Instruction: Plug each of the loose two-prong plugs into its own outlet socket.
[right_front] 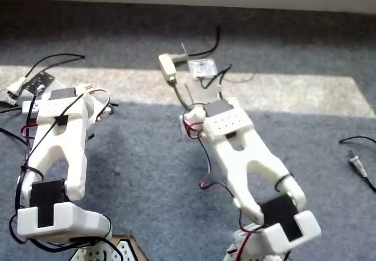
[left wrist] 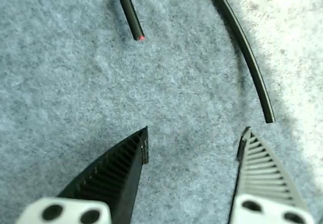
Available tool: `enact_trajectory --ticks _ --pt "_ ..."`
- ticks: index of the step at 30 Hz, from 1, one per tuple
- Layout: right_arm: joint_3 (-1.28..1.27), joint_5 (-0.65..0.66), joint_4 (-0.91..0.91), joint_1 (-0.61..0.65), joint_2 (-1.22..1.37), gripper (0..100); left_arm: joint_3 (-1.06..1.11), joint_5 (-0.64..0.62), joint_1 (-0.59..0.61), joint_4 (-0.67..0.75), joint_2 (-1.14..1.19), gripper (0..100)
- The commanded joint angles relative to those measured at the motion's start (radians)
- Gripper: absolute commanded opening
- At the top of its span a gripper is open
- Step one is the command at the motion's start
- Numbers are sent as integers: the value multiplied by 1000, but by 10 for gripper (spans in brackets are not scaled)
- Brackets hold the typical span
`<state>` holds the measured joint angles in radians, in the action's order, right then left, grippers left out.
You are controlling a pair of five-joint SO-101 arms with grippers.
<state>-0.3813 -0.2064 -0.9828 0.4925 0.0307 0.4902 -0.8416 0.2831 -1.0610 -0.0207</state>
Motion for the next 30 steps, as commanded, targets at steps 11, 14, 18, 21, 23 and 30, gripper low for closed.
enact_trajectory --ticks 11,14,18,21,23,30 --pt "417 44 -124 249 395 176 -13 0 -5 14 -10 291" --pt "417 51 -124 245 407 182 -13 0 -5 14 -10 291" --pt "417 52 -125 206 406 182 -13 0 -7 14 -10 291" --pt "417 54 -134 177 406 182 -13 0 -8 14 -10 291" --pt "426 58 -185 165 404 182 -13 0 -10 14 -10 291" --pt "472 103 -302 122 315 182 -12 0 -7 14 -10 291"
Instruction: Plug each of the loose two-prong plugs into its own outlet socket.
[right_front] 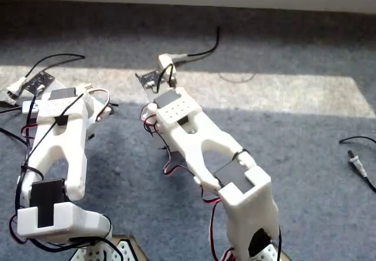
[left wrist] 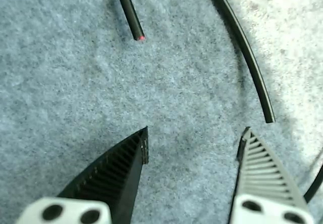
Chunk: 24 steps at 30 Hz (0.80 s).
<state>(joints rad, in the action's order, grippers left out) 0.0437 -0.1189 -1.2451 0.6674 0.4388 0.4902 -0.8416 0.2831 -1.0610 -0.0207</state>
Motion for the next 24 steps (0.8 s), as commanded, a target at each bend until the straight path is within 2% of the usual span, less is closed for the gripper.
enact_trajectory --ticks 1,3,7,13,20,24 --pt "47 17 -47 -74 -111 183 -12 0 -7 14 -10 291" --pt "45 43 -64 -131 -136 183 -12 0 -7 14 -10 291" --pt "45 181 -108 -219 -145 183 -13 0 -5 14 -10 291" --pt "51 296 -151 -263 -153 183 -13 0 -8 14 -10 291" --pt "77 358 -341 -255 -225 183 -13 0 -5 14 -10 292" --pt "74 319 -401 -340 -354 183 -13 9 -4 14 -10 294"
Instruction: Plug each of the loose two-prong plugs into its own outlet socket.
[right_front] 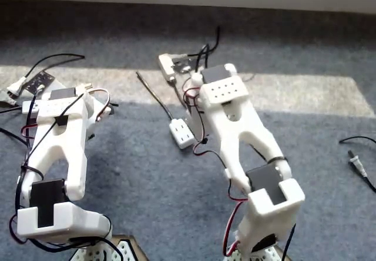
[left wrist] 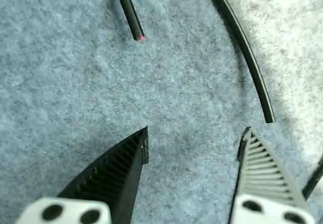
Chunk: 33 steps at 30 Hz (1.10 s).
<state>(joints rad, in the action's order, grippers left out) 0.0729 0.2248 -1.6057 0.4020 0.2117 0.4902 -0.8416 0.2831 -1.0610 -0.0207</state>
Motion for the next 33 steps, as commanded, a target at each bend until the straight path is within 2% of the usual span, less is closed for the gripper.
enact_trajectory --ticks 1,4,8,12,14,19,26,29,33 --pt "44 -74 -42 -113 -154 183 -13 37 -2 14 -10 293" --pt "-19 -222 -42 -248 -174 183 -13 95 4 14 -13 292" --pt "-202 -301 48 -355 -174 183 -19 89 81 18 -10 292" --pt "-452 -413 302 -374 -173 181 -56 91 168 12 -10 292" --pt "-558 -462 429 -372 -176 181 -111 94 197 -43 -10 292" --pt "-607 -477 499 -372 -186 181 -271 97 229 -216 -8 293" --pt "-714 -471 685 -374 -186 181 -533 95 249 -245 12 291" --pt "-751 -471 730 -374 -188 181 -708 92 274 -310 108 291" --pt "-753 -471 730 -374 -186 181 -1049 92 309 -445 349 291"
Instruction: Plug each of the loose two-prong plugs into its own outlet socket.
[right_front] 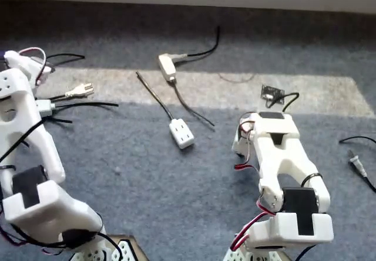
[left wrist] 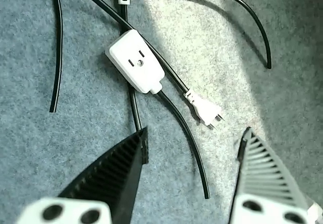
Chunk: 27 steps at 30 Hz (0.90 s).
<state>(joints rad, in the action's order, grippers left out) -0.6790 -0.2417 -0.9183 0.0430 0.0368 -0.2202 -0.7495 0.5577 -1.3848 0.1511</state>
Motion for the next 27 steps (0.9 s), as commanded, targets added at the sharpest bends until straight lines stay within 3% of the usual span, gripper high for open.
enact_trajectory --ticks 1,6,11,15,27 --pt "-1 -5 42 -15 -12 181 -435 5 42 -153 245 291" --pt "-1 -5 44 -13 -12 181 -931 6 70 -305 559 291" --pt "-1 -5 44 -13 -10 181 -1244 5 102 -319 768 272" --pt "-1 -5 45 -12 -10 181 -1336 5 140 -307 866 268" --pt "-1 -5 45 -8 -10 181 -1348 6 234 -49 1061 268"
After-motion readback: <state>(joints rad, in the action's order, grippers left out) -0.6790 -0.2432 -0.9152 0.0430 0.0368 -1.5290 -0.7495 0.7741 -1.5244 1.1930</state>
